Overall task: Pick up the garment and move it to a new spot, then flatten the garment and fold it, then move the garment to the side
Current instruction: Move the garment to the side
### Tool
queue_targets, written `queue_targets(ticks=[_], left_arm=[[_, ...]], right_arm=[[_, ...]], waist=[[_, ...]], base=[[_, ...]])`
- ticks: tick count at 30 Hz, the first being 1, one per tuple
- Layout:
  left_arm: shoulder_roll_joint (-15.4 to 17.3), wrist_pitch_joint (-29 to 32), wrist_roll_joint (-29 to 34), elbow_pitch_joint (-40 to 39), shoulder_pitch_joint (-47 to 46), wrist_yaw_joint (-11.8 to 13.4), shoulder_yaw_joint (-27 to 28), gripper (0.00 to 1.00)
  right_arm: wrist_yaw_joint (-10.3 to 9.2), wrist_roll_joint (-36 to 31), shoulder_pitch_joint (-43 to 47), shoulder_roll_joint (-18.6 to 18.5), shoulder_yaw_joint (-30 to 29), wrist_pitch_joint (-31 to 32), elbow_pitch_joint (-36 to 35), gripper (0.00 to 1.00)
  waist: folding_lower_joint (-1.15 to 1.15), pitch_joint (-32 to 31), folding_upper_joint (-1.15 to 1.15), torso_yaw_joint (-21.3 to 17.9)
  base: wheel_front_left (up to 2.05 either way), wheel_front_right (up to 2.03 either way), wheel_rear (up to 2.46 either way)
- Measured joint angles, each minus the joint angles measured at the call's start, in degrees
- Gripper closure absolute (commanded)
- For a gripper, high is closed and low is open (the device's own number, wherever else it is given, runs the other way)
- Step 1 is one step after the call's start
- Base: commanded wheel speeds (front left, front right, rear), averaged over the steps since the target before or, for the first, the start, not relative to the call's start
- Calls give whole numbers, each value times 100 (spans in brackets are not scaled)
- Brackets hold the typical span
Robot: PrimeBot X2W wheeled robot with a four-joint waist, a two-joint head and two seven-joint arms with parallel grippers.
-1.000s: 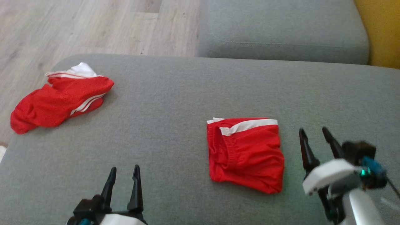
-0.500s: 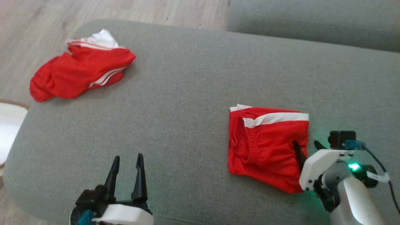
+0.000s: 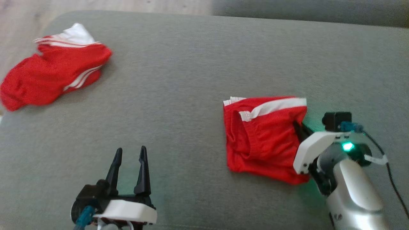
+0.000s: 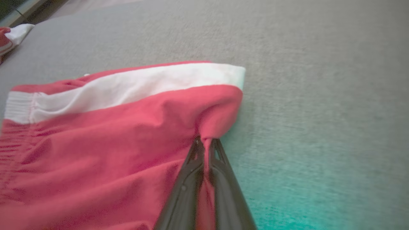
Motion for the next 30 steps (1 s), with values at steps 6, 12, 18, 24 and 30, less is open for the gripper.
queue_targets(ticks=[6, 12, 18, 24, 30], left_arm=[[-7, -8, 24, -134, -79, -53, 27, 0], [26, -4, 118, -291, -389, -91, 35, 0], [66, 83, 175, -294, -639, -99, -20, 0], [78, 164, 219, -296, -729, -122, -109, 0], [105, 170, 219, -294, -725, -119, -123, 0]], right_arm=[[0, -213, -334, -5, -218, -310, -63, 100], [0, -446, -493, -14, -480, -404, -238, 100], [0, -413, -609, -13, -547, -558, -203, 100], [0, -420, -746, -15, -485, -686, -54, 100], [0, -747, -1125, -27, -407, -706, 127, 100]], waist=[[0, 133, 0, -621], [0, 337, 0, -1442], [0, 548, 0, -2231], [0, 728, 0, -2651], [-1, 715, 0, -2463]], base=[[0, 0, 0], [0, 0, 0], [0, 0, 0], [0, 0, 0], [0, 0, 0]])
